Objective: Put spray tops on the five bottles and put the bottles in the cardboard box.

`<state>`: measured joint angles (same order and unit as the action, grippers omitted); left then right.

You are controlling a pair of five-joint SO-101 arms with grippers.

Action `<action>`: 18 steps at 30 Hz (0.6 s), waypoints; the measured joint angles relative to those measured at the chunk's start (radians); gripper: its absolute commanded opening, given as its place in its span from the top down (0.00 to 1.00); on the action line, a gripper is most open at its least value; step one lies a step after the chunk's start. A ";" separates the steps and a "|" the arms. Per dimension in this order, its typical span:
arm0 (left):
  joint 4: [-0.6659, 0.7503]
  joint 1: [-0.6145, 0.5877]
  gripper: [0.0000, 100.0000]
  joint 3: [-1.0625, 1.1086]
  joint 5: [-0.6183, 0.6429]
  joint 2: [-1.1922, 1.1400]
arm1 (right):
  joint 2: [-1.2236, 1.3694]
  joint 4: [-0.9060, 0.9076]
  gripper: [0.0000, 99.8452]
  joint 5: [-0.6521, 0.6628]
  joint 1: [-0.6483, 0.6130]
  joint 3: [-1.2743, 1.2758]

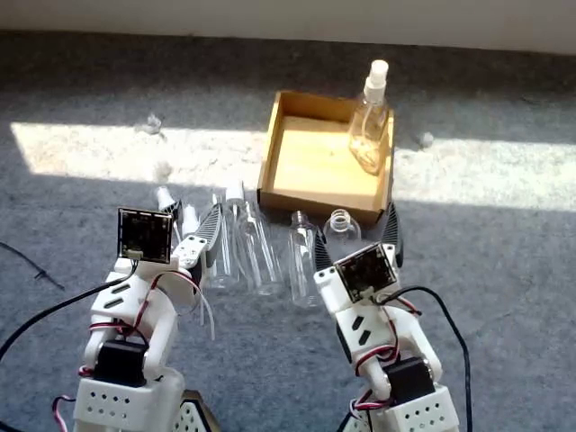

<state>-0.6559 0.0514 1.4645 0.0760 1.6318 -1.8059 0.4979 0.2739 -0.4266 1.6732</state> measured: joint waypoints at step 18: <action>0.000 0.000 0.80 0.000 0.000 0.000 | -0.009 0.133 0.67 0.000 0.000 0.000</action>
<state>-0.6559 0.0514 1.4645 0.0760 1.6318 -1.8151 0.6314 0.2739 -0.4266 1.6732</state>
